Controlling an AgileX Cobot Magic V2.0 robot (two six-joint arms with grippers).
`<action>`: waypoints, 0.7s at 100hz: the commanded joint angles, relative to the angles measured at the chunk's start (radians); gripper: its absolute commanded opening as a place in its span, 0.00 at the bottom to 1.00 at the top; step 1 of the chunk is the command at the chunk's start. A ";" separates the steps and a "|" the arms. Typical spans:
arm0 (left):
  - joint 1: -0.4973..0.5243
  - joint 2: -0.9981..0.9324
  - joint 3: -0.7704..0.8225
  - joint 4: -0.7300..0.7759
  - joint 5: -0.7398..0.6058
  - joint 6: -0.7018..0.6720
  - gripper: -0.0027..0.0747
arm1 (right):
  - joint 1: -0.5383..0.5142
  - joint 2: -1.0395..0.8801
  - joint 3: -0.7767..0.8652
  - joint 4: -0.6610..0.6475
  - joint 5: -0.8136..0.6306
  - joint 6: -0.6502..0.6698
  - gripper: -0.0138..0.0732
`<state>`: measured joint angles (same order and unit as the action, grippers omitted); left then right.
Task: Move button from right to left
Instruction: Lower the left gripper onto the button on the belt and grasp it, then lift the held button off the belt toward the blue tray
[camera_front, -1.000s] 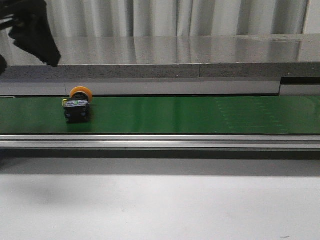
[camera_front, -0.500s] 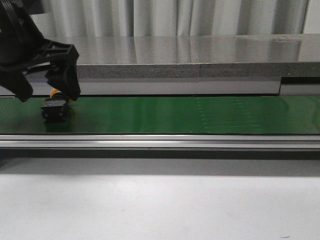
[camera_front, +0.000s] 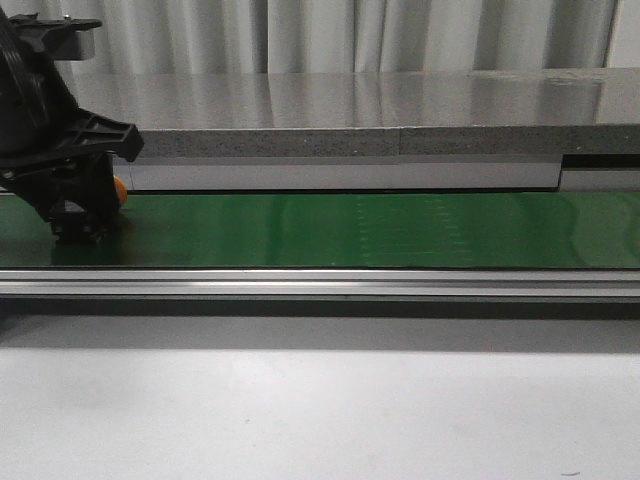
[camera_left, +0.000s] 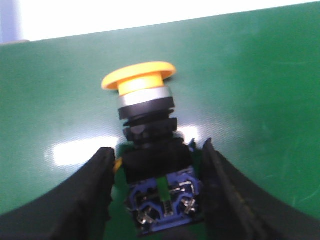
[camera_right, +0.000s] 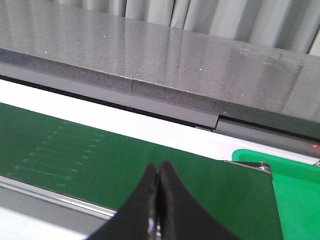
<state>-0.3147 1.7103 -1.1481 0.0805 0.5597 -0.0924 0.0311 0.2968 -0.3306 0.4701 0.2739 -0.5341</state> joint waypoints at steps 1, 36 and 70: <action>0.002 -0.045 -0.035 0.008 -0.017 -0.012 0.12 | 0.002 0.006 -0.028 0.017 -0.076 -0.007 0.09; 0.100 -0.192 -0.041 0.112 0.049 -0.012 0.08 | 0.002 0.006 -0.028 0.017 -0.076 -0.007 0.09; 0.338 -0.241 -0.028 0.213 0.094 -0.004 0.08 | 0.002 0.006 -0.028 0.017 -0.076 -0.007 0.09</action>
<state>-0.0208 1.5114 -1.1541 0.2763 0.6973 -0.0924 0.0311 0.2968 -0.3306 0.4701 0.2739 -0.5341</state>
